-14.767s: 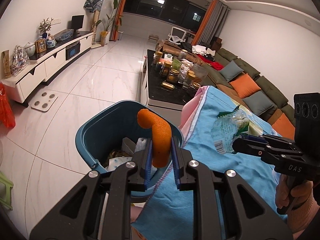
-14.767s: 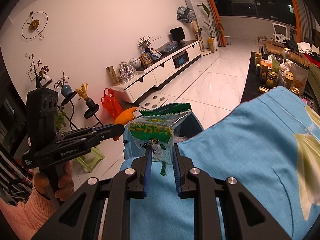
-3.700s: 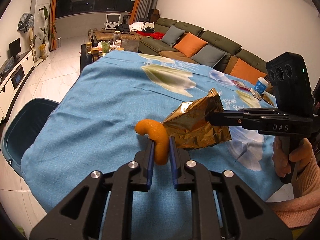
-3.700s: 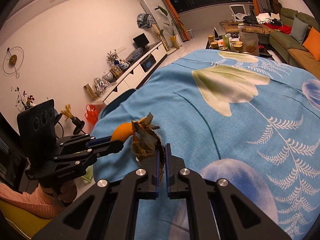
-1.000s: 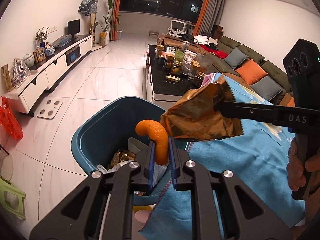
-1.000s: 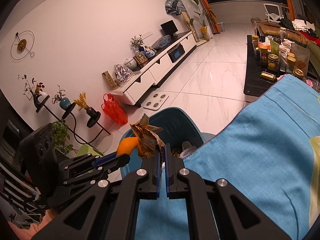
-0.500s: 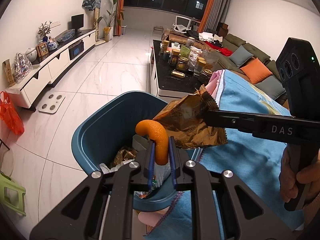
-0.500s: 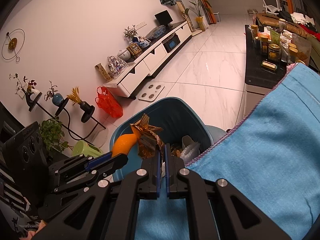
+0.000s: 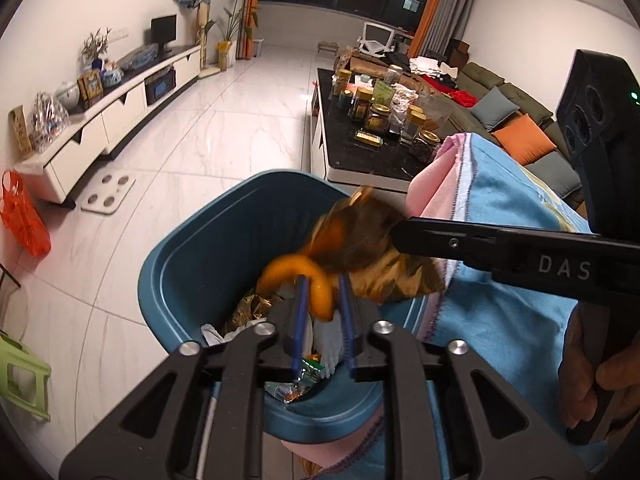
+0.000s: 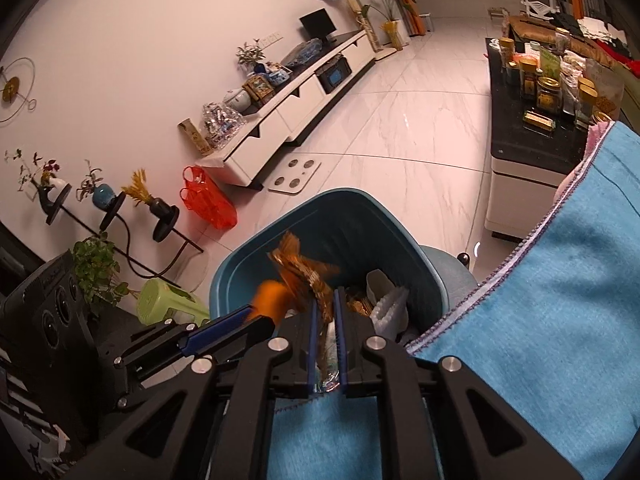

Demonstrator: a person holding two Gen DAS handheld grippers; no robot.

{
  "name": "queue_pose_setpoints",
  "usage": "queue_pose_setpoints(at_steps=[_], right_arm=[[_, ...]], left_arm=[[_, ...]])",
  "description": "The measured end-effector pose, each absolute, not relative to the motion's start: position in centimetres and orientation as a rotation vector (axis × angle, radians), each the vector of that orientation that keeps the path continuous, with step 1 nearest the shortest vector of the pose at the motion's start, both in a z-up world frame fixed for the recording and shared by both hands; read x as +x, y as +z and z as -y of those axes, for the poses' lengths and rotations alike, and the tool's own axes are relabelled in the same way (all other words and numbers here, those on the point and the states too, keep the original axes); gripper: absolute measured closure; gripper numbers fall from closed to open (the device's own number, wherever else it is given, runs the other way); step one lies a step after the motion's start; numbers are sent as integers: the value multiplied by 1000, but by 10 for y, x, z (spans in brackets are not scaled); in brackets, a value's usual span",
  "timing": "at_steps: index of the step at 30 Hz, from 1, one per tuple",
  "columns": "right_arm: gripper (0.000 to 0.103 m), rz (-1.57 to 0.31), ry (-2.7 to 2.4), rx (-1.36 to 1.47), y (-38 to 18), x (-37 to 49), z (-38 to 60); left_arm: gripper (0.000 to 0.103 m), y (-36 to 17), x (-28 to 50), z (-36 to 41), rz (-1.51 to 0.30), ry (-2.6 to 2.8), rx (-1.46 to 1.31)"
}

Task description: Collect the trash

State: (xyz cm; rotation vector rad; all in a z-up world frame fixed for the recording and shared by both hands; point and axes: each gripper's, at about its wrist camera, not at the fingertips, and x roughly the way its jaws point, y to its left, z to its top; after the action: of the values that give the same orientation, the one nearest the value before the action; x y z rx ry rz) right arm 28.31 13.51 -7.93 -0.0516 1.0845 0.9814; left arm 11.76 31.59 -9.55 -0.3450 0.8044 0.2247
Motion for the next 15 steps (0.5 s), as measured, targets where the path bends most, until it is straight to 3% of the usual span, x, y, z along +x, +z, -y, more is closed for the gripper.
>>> queue_pose_setpoints(at_steps=[3, 7, 15], right_arm=[[82, -1091, 974, -48, -81, 284, -135], [81, -1089, 969, -46, -81, 283, -125], [56, -981, 990, -45, -52, 264, -72]], left_arm=[[69, -101, 119, -321, -805, 237, -375], [59, -99, 113, -324, -783, 257, -388], [20, -68, 80, -302, -664, 270, -325]])
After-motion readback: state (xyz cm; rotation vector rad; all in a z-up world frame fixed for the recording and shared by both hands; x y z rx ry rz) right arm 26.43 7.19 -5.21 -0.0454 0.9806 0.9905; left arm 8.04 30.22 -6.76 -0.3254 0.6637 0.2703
